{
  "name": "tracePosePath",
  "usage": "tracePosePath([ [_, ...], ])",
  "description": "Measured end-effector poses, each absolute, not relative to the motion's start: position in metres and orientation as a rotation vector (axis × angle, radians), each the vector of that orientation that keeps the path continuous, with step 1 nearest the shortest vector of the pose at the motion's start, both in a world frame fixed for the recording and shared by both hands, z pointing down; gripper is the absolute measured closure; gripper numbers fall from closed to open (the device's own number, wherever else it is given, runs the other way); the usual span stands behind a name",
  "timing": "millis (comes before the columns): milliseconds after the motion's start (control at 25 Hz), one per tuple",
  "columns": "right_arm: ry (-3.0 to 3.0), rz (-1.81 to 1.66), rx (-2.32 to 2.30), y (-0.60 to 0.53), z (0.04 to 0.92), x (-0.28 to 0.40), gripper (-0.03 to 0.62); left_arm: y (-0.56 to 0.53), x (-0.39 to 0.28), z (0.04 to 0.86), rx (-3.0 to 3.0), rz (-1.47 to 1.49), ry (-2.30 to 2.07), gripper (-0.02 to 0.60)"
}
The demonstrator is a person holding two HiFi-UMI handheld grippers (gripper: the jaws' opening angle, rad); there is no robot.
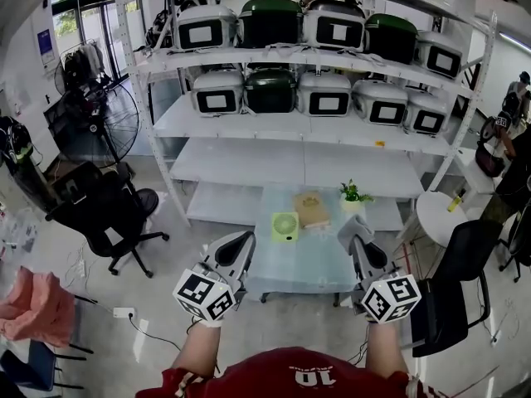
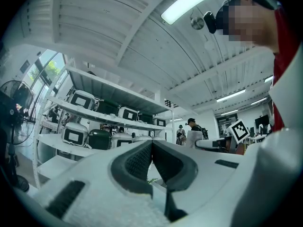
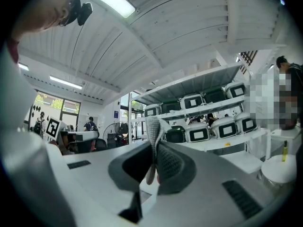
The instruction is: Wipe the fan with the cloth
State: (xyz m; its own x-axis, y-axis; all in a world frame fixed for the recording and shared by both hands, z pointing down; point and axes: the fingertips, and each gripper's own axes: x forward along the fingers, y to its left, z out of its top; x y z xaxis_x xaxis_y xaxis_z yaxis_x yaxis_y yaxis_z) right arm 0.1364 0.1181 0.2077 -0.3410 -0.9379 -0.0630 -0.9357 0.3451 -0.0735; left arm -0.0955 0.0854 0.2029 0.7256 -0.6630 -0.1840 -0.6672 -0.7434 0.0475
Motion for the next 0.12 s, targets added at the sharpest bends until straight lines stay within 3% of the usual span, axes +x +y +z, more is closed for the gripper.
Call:
tracePosePath([
  [120,2.501,-0.041,-1.744,0.1200,0.2074,0.1357,0.579,0.0874,-0.0951,0.2020,-2.900,0.295,1.116,0.581],
])
